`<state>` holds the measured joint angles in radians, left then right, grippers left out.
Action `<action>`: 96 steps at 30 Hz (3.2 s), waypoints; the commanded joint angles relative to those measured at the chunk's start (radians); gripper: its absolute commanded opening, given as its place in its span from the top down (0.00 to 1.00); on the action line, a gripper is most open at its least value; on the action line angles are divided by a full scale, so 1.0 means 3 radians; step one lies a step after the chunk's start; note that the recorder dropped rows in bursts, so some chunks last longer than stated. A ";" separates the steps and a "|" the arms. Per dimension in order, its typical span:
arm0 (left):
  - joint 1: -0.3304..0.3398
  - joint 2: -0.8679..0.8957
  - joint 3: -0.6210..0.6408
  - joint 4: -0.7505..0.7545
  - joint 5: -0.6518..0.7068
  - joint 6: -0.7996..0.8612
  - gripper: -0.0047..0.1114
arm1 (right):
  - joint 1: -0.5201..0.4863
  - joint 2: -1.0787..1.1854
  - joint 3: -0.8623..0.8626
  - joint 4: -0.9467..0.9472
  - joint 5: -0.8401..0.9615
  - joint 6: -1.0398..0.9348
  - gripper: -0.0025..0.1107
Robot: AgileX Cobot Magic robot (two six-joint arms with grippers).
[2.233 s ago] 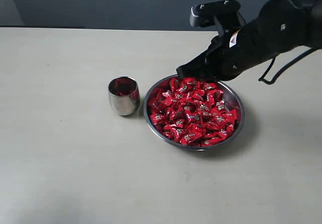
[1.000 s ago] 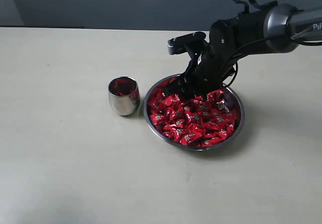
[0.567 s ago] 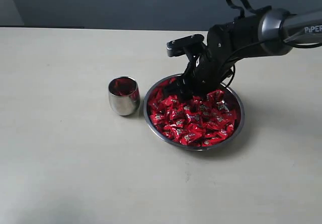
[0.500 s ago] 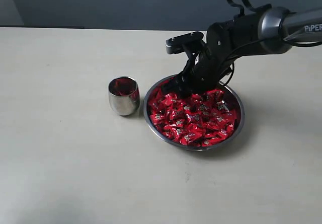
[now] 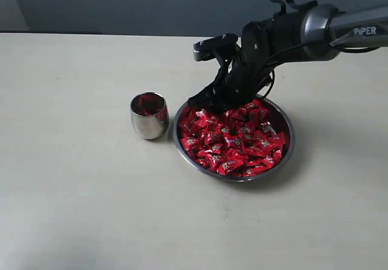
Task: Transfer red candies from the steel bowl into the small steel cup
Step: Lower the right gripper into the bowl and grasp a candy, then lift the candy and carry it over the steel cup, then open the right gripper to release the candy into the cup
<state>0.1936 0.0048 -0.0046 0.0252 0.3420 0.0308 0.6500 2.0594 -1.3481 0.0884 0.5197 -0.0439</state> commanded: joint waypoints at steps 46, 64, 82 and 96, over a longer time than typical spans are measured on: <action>-0.0022 -0.0016 0.0015 0.0006 -0.0026 -0.0005 0.96 | 0.0163 -0.0299 -0.0695 0.0055 0.0759 -0.0031 0.99; -0.0022 -0.0016 0.0015 0.0006 -0.0026 -0.0005 0.96 | 0.0630 0.0179 -0.1308 0.0404 0.0704 -0.0349 0.99; -0.0022 -0.0016 0.0015 0.0006 -0.0026 -0.0005 0.96 | 0.0630 0.0382 -0.1347 0.0492 0.0614 -0.0392 0.71; -0.0022 -0.0016 0.0015 0.0006 -0.0026 -0.0005 0.96 | 0.0603 0.0247 -0.1347 0.0277 0.0629 -0.0385 0.68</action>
<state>0.1936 0.0048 -0.0046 0.0252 0.3420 0.0308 0.8411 2.1715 -1.7457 0.2271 0.7116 -0.1533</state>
